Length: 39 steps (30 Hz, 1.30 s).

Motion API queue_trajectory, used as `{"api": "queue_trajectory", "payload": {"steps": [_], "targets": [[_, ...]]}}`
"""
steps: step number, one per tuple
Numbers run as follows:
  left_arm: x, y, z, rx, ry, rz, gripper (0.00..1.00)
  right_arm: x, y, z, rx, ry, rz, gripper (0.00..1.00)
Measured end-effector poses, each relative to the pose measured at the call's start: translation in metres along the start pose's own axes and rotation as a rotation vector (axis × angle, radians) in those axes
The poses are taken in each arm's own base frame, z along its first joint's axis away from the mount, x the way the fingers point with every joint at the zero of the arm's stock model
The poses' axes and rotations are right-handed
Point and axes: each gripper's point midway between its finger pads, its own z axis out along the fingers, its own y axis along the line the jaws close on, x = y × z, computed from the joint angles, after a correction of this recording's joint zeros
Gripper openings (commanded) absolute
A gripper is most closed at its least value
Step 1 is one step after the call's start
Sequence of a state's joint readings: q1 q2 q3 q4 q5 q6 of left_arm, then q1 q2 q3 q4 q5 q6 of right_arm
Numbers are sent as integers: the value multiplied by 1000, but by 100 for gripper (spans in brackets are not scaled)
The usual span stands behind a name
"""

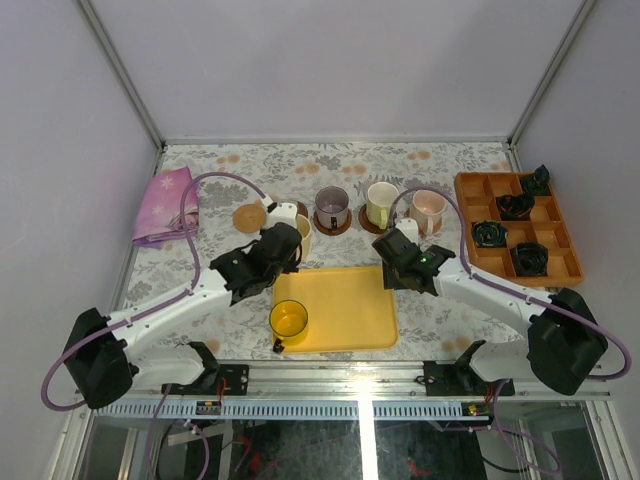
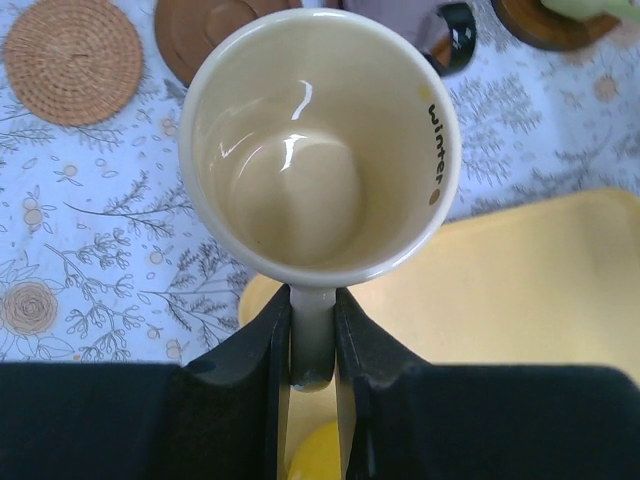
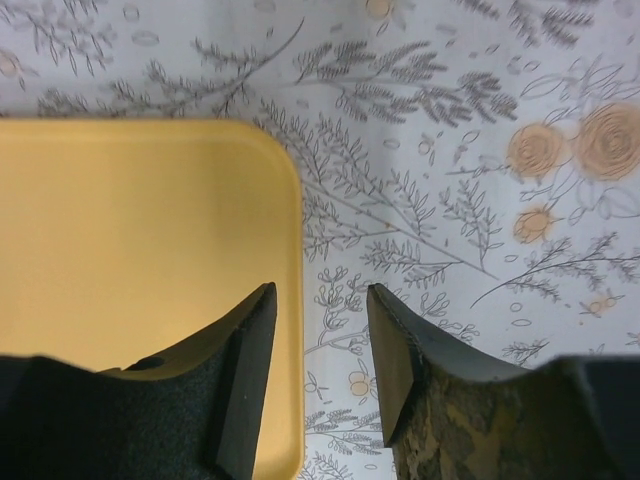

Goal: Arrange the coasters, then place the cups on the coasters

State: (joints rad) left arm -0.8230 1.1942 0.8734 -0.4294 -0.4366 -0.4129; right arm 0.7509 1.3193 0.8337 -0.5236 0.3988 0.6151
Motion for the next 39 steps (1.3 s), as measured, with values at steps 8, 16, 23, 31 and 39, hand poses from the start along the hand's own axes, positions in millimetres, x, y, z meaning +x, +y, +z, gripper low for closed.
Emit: {"api": "queue_trajectory", "payload": {"steps": [8,16,23,31,39], "targets": [[-17,35,26,-100,-116,-143,0,27,9,6,-82,74,-28,39],[-47,62,53,-117,-201,-257,0,41,14,13,-115,121,-51,30],[-51,60,72,-71,-203,-267,0,52,10,19,-96,155,-63,29],[-49,71,86,-86,-185,-261,0,59,12,25,-94,180,-69,15],[-52,74,99,-82,-171,-258,0,62,12,25,-97,190,-74,0]]}}
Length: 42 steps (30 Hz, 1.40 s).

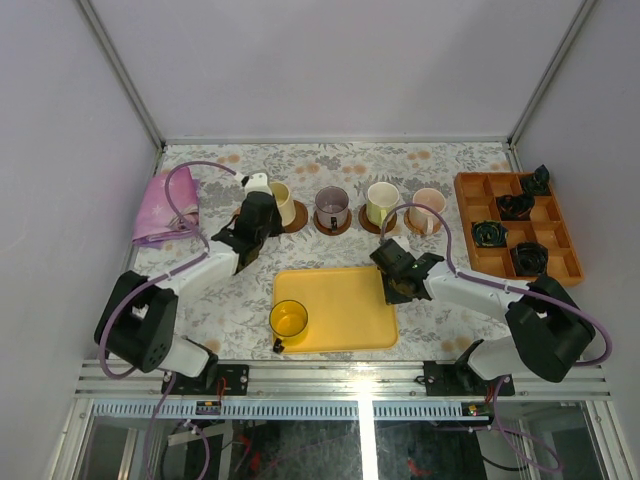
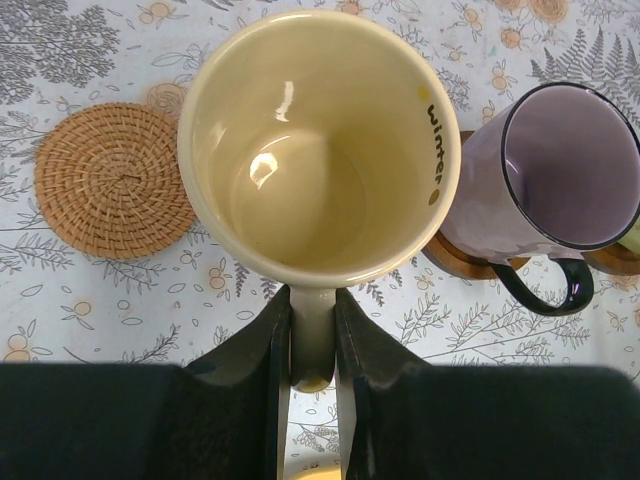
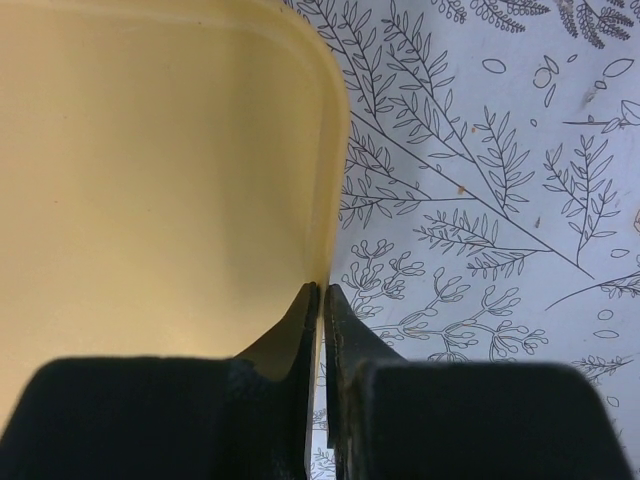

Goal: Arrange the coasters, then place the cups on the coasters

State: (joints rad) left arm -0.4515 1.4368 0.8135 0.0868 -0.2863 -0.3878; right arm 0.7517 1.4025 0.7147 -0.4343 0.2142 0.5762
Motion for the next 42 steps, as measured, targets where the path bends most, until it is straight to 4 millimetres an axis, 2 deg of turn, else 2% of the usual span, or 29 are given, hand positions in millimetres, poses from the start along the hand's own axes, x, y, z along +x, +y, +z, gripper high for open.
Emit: {"api": "queue_trajectory", "payload": {"steps": [7,18,29,42], "targets": [[10,-3,8,13,35,10,0,0,0,0,-2,2,0,0],[8,-8,18,19,40,20,0,1,1,0,-10,9,7,0],[19,-8,35,5,69,40,0,7,5,-2,-44,21,31,0],[12,-14,45,8,56,37,0,7,5,-2,-42,21,35,4]]}}
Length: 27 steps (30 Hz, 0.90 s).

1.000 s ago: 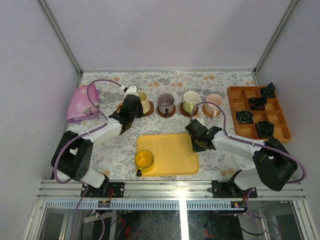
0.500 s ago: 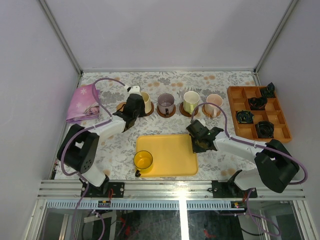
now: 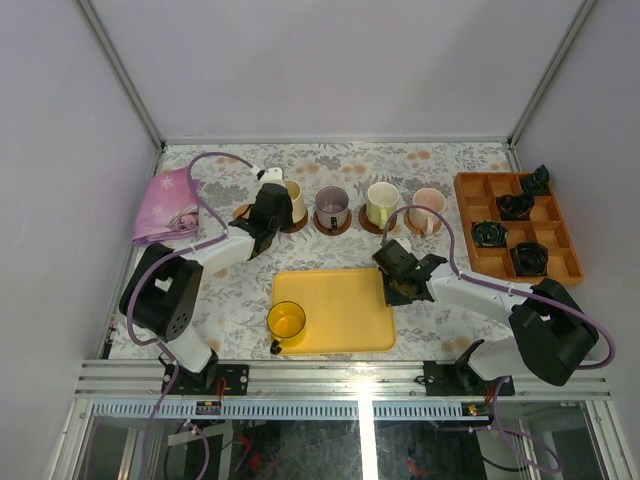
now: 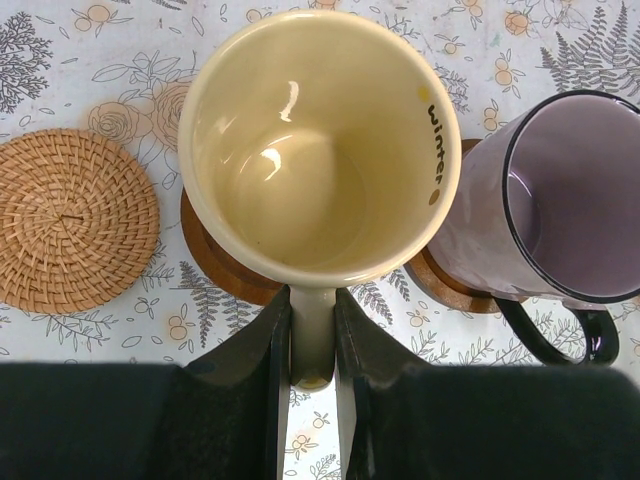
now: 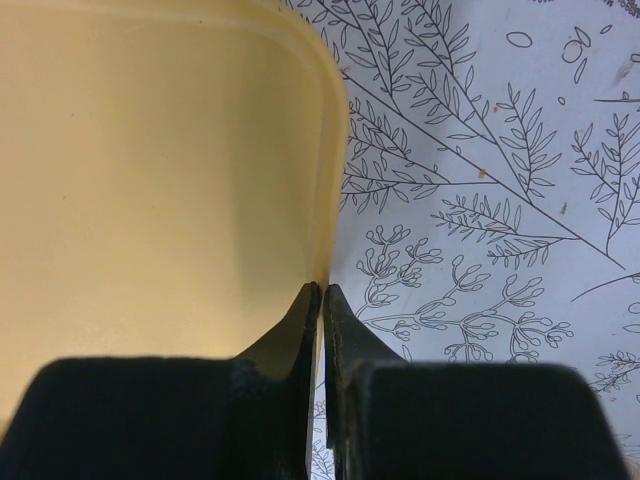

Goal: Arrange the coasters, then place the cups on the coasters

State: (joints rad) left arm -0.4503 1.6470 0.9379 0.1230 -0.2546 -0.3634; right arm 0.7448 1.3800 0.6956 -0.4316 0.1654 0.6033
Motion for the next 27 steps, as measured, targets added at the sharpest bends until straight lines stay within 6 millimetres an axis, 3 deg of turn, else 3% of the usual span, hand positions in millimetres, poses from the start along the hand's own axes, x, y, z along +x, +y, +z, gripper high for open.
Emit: {"api": "queue_trajectory", "payload": {"steps": [27], "targets": [[15,12,12,-52,24,33,0,0,0,0,1,0,4,4]]}}
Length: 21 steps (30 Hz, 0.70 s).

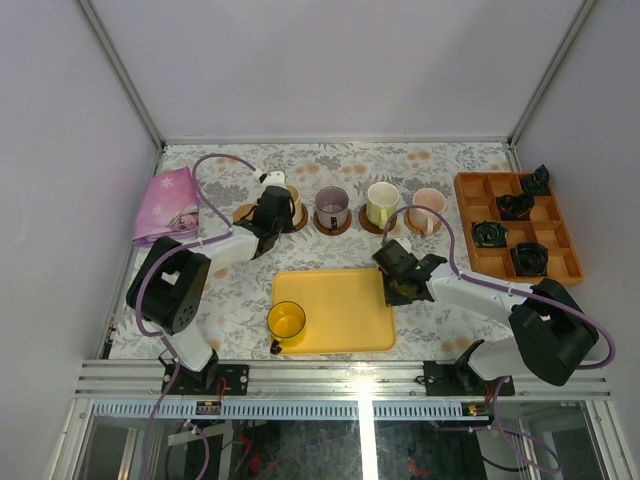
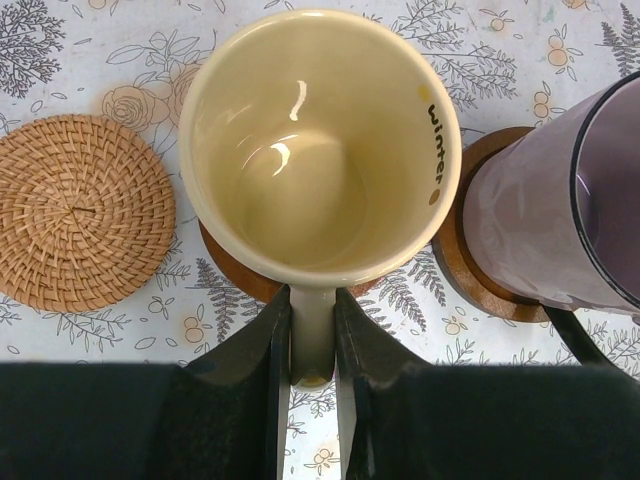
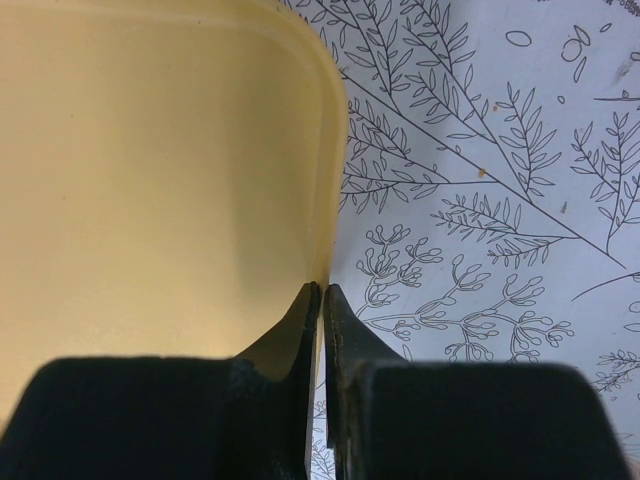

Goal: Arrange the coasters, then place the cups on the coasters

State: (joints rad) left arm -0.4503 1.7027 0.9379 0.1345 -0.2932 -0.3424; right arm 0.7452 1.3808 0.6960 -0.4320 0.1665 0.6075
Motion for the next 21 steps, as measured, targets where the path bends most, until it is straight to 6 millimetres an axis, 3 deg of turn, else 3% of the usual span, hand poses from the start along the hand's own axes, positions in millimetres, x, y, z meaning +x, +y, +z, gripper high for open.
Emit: {"api": "queue_trajectory", "payload": {"steps": [2,8,16,21], "targets": [[0,0,0,-3,-1,0,8,0,0,0,0,0,2,4],[-3,2,0,-12,-12,-2,46,0,0,0,5,7,1,4],[-18,0,-7,-6,-57,-17,50,0,0,0,9,14,0,4],[-31,-4,-16,13,-84,-46,72,0,0,0,14,19,-2,4]]}}
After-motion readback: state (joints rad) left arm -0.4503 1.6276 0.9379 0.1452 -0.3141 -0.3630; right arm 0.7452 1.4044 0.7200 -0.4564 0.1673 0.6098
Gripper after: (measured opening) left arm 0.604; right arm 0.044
